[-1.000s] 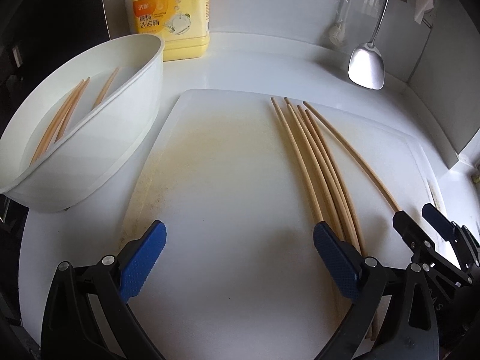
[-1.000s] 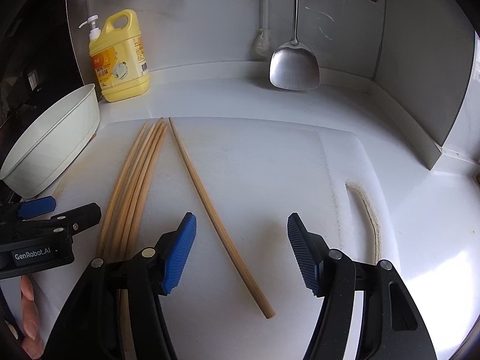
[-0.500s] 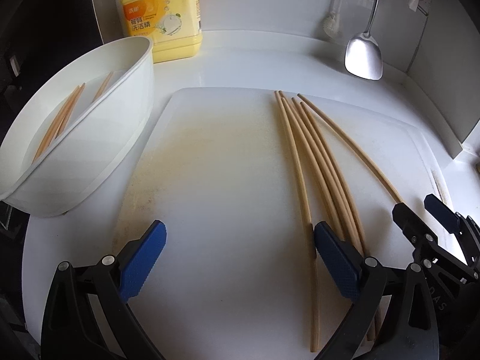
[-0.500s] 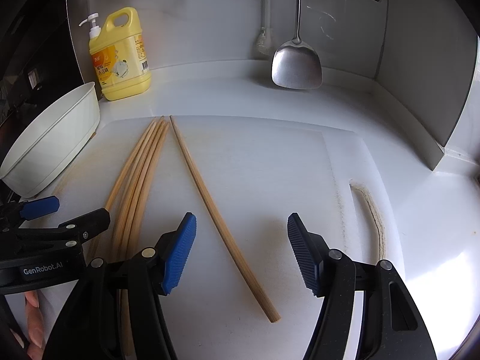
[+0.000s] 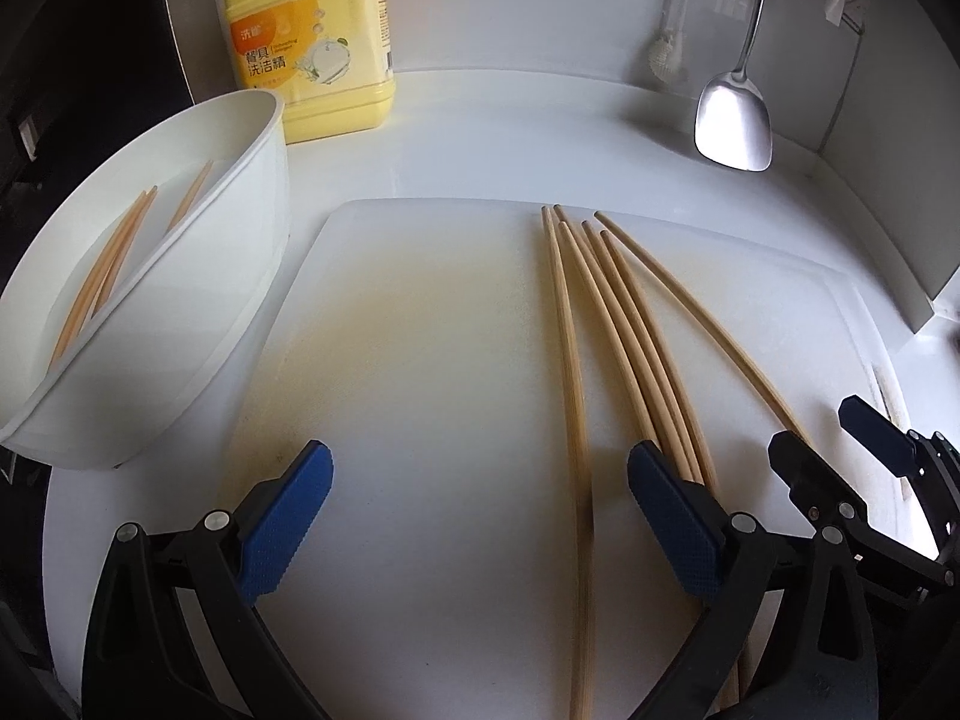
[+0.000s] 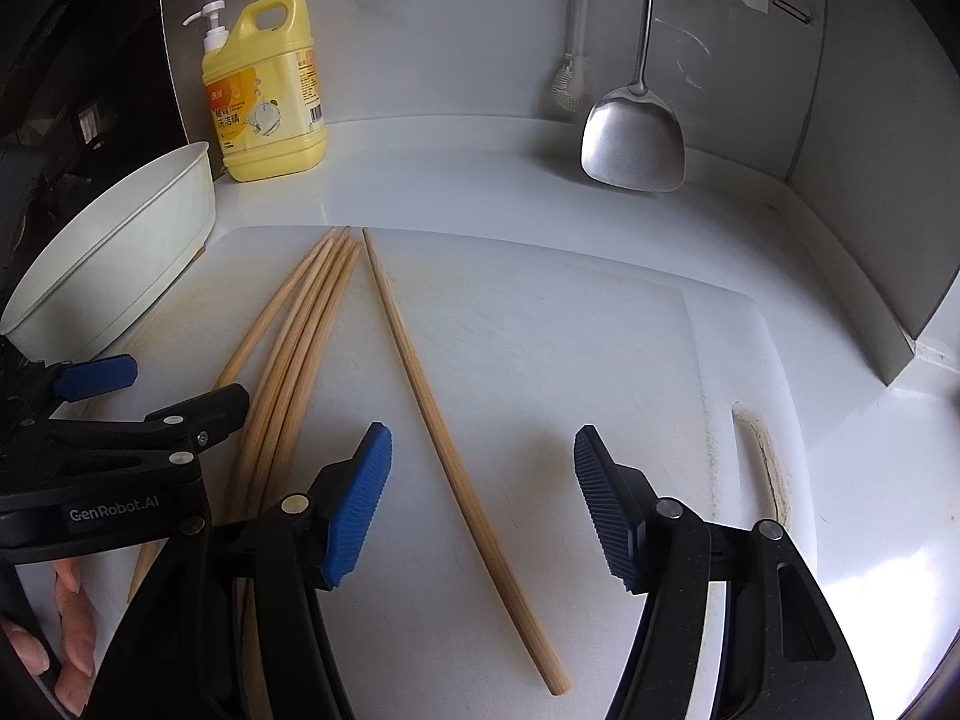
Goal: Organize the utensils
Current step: 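Close the left tool on one chopstick while the right tool grasps another, then carry both held chopsticks over the white water basin with both tools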
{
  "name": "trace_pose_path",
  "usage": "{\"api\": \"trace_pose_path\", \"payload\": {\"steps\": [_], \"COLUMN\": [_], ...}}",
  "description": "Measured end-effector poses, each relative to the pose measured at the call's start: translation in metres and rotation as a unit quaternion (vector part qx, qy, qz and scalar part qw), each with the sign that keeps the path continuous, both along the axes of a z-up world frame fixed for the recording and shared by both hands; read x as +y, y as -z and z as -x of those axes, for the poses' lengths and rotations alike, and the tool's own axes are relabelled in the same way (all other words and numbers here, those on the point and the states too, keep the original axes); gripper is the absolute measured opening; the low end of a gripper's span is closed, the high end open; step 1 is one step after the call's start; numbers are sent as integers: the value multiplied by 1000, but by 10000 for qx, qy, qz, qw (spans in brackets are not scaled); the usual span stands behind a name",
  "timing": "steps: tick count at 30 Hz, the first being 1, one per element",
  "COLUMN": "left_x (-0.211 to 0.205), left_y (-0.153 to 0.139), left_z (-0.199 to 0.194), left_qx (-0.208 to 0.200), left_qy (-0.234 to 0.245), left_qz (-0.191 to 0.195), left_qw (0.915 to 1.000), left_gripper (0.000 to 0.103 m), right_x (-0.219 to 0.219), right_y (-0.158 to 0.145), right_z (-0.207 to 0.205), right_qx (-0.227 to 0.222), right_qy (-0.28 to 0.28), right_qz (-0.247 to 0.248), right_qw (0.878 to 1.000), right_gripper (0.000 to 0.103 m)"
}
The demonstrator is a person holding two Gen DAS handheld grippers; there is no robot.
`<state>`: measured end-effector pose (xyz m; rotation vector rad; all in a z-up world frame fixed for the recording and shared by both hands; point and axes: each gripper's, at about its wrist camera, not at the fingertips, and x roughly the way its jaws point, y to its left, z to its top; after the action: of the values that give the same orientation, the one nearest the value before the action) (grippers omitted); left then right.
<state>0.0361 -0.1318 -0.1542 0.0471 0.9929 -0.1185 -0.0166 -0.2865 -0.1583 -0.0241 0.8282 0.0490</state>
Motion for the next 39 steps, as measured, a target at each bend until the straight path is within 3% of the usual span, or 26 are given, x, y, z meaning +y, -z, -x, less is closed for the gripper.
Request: {"api": "trace_pose_path", "payload": {"steps": [1, 3, 6, 9, 11, 13, 18, 27, 34, 39], "left_x": [-1, -4, -11, -17, -19, -18, -15, -4, 6, 18], "left_y": [0, -2, -6, -8, -10, -11, -11, -24, -47, -79], "left_z": [0, 3, 7, 10, 11, 11, 11, 16, 19, 23], "left_qx": [-20, -64, -121, -142, -162, -150, -130, -16, 2, -105], "left_qy": [34, 107, 212, 337, 394, 430, 468, 521, 463, 317], "left_qz": [0, -5, -1, 7, 8, 24, 81, 444, 529, 551], "left_qw": [10000, 9999, 9997, 9993, 9991, 9990, 9988, 9977, 9975, 9979], "left_gripper": [93, 86, 69, 50, 23, 9, 7, 7, 7, 7], "right_x": [1, 5, 13, 17, 17, 16, 16, 5, 5, 13], "right_y": [0, -1, -1, -1, -1, -1, -1, -10, -36, -67], "right_z": [0, 2, 2, 2, 2, 3, 3, 7, 12, 14], "right_qx": [3, -7, -14, -14, -18, -21, -25, 77, -20, -205], "right_qy": [-33, -128, -260, -313, -298, -264, -262, -80, -58, -215], "right_qz": [12, 41, 111, 195, 221, 287, 272, -309, -413, -455], "right_qw": [10000, 9999, 9996, 9993, 9993, 9992, 9993, 9995, 9991, 9985], "right_gripper": [55, 43, 27, 21, 19, 9, 6, 6, 6, 6]}}
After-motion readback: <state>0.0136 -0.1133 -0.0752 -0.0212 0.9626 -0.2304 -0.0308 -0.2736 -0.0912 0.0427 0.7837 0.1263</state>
